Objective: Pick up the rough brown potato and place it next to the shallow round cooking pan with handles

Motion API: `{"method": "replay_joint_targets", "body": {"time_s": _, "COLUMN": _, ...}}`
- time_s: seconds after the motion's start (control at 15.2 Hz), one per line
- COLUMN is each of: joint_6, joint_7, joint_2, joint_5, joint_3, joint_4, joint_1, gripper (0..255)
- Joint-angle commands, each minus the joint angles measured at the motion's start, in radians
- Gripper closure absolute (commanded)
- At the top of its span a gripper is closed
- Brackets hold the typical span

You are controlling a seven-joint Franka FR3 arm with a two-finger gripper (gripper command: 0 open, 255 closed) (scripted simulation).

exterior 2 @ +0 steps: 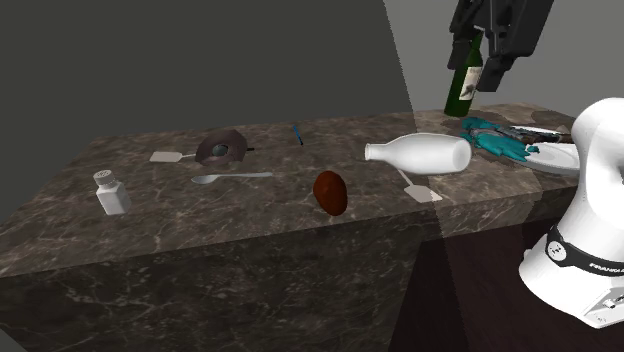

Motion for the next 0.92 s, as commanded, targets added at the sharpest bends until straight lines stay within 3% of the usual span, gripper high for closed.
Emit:
{"method": "replay_joint_targets", "body": {"time_s": 0.0, "joint_6": 0.0, "joint_7": 0.0, "joint_2": 0.0, "joint_5": 0.0, "joint_3": 0.0, "joint_4": 0.0, "joint_1": 0.0, "gripper": 0}}
{"method": "replay_joint_targets", "body": {"time_s": 0.4, "joint_6": 0.098, "joint_7": 0.334, "joint_2": 0.249, "joint_5": 0.019, "joint_3": 0.091, "joint_4": 0.061, "joint_1": -0.087, "gripper": 0}}
{"method": "replay_joint_targets", "body": {"time_s": 0.86, "joint_6": 0.162, "joint_7": 0.702, "joint_2": 0.553, "joint_5": 0.006, "joint_3": 0.132, "joint_4": 0.191, "joint_1": -0.171, "gripper": 0}}
